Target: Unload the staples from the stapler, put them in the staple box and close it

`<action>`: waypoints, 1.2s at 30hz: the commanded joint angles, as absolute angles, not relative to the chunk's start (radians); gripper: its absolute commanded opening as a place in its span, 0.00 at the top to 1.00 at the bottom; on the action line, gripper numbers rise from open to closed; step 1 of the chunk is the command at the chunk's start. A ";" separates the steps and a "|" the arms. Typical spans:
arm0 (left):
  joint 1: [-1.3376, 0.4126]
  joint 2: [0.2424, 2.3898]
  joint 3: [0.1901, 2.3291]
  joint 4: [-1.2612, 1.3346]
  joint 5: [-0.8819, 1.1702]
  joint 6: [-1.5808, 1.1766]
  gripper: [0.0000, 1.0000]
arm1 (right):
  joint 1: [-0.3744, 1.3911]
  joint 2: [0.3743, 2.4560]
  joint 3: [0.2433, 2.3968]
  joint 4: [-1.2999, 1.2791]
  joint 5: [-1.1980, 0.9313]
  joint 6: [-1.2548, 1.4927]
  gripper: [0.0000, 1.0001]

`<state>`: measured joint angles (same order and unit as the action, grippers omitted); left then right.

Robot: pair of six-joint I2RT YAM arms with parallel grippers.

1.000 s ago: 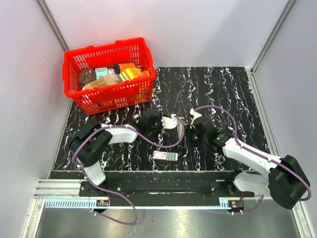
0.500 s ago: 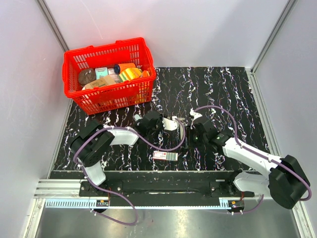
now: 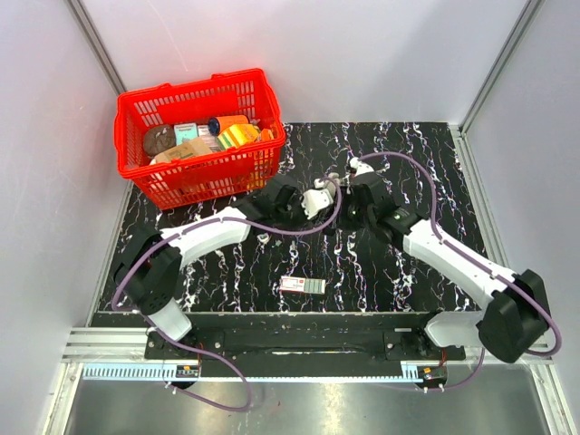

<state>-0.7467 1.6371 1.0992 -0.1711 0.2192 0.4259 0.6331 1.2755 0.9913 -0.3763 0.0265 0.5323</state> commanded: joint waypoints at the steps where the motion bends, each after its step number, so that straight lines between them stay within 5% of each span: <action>1: -0.778 1.626 1.158 -0.377 0.371 0.433 0.70 | 0.535 1.348 1.069 -0.331 0.215 0.494 1.00; 7: -0.669 1.618 1.216 -0.463 0.370 0.437 0.50 | 0.505 1.434 1.118 -0.327 0.327 0.405 1.00; 23: -0.506 1.607 1.075 -0.442 0.351 0.603 0.47 | 0.460 1.835 1.328 -0.356 0.338 0.367 1.00; 25: -0.506 1.641 1.086 -0.434 0.350 0.623 0.48 | 0.462 1.847 1.332 -0.359 0.327 0.374 0.89; 30: -0.511 1.703 1.143 -0.434 0.356 0.667 0.47 | 0.462 1.819 1.309 -0.351 0.321 0.402 0.35; 36: -0.517 1.691 1.149 -0.446 0.364 0.683 0.47 | 0.462 1.689 1.233 -0.325 0.293 0.420 0.18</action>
<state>-0.5133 1.7153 1.1061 -0.4625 0.3355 0.6502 0.4644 1.8236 1.2629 -0.3767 0.3023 0.3943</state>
